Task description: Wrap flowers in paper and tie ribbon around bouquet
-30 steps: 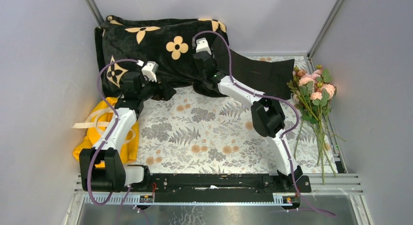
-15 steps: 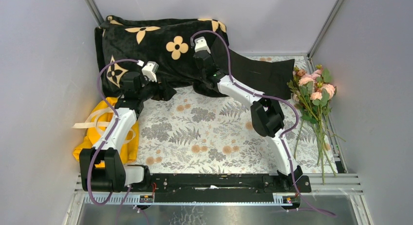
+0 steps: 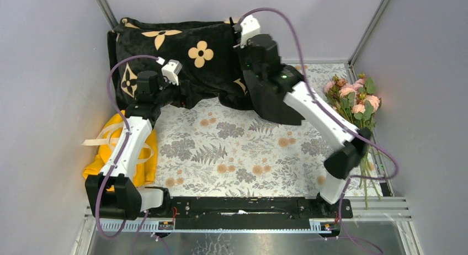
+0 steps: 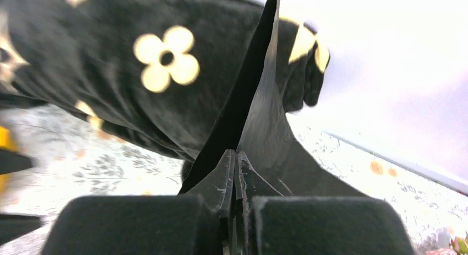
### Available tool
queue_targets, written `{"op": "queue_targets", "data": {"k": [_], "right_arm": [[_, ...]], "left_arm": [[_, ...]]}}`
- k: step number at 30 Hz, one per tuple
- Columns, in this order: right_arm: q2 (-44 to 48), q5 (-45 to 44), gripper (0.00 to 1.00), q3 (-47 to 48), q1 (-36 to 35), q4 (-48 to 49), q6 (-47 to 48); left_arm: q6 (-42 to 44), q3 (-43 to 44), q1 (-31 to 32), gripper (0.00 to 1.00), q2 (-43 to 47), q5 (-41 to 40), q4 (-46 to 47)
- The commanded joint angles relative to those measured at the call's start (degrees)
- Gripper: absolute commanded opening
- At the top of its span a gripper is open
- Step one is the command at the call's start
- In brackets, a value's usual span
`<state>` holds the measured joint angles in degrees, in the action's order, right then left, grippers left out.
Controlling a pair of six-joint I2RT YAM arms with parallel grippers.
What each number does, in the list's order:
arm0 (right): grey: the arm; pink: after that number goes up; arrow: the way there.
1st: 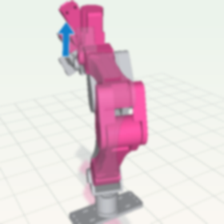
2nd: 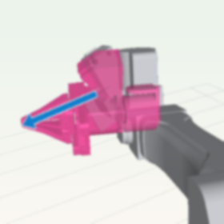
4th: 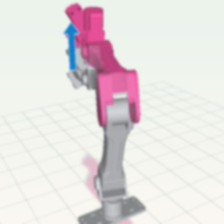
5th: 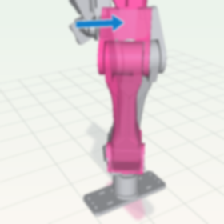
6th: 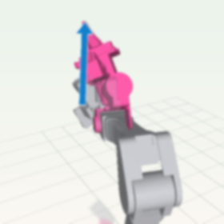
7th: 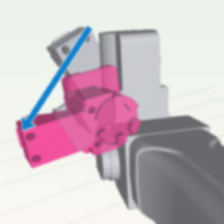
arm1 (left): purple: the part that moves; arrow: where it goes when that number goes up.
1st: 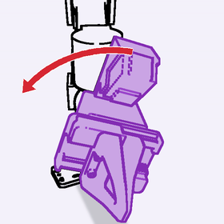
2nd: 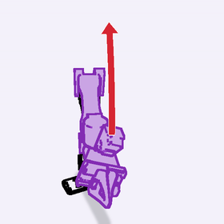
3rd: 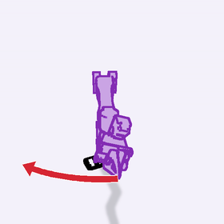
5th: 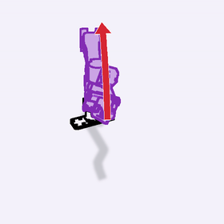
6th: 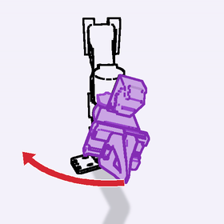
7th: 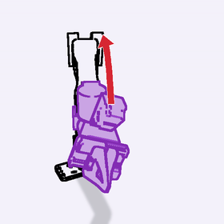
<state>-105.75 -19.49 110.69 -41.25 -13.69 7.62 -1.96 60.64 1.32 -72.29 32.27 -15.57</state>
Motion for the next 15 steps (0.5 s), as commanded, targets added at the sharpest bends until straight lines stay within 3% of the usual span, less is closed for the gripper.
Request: {"op": "queue_targets", "data": {"k": [1,9,15], "right_arm": [[9.8,8.4,0.0,1.9,-0.6,-9.1,-3.9],[16.5,15.8,0.0,1.6,-1.5,-13.2,-9.2],[15.9,22.7,0.0,-1.6,-1.6,-10.1,-14.1]], "left_arm": [[0.5,5.3,4.3,0.96,2.7,4.1,-3.5],[-8.7,21.7,8.8,0.99,2.6,13.2,-7.4],[-15.7,25.0,17.2,0.99,-0.6,5.8,-6.7]]}}
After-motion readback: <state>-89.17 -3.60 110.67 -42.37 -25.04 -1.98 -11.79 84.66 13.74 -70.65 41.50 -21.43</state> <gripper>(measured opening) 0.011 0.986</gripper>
